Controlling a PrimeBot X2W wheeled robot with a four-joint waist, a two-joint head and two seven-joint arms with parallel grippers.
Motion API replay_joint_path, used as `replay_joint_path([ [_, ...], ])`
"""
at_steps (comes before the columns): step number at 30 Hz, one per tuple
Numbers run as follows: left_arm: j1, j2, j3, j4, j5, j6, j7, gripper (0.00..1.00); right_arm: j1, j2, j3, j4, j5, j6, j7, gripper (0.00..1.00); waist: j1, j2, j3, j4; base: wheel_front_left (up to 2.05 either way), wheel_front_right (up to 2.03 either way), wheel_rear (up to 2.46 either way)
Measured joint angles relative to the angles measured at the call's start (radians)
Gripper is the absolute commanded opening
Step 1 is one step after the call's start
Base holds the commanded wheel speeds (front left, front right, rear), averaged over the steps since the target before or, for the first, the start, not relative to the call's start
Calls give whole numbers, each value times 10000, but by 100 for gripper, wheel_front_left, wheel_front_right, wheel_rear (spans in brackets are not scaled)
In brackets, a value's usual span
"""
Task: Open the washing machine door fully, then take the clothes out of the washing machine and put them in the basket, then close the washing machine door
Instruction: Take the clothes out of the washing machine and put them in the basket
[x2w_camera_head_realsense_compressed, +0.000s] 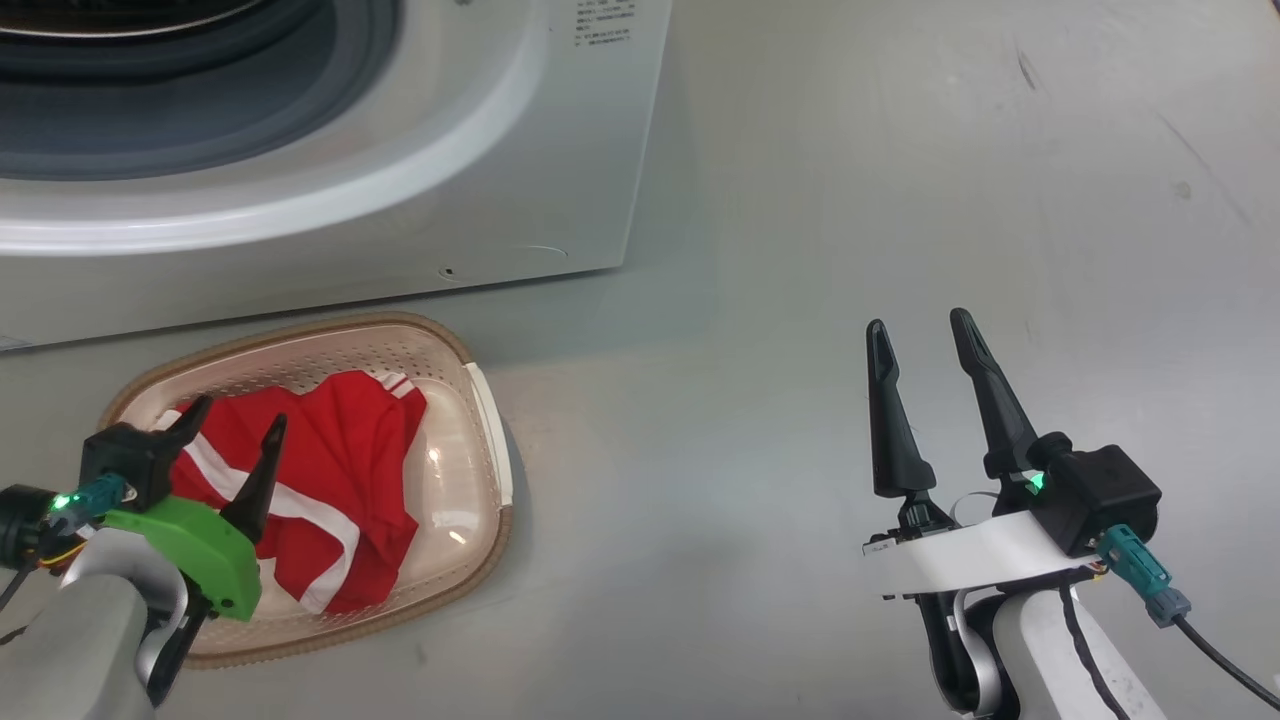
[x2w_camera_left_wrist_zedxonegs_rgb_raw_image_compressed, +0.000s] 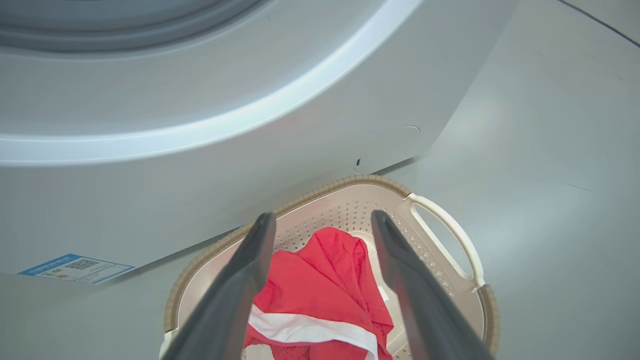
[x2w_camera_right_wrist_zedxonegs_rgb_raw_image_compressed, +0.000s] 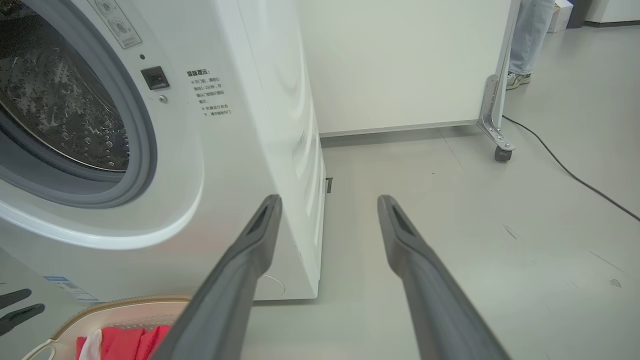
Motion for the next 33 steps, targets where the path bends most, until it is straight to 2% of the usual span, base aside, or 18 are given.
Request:
replay_joint_path([
  [7,-162,-274,159,-740,-33,0,-92,100,1,-4,-184,299,-10,0,0,100,0,0,-867,727,0,0,0],
  [15,67,-669,1340,-2146,-42,0,-92,100,241,-8,-489,562,224,0,0,100,0,0,-2067,1619,0,0,0],
  [24,1213,-802,2048,-2784,-40,13,-92,100,733,-4,-491,667,339,0,0,100,-1,0,-3026,2255,0,0,0],
  [33,2303,-1143,2769,-3400,-61,274,-92,100,1210,2,-665,688,349,2,0,100,-1,0,-3809,2576,0,0,0],
])
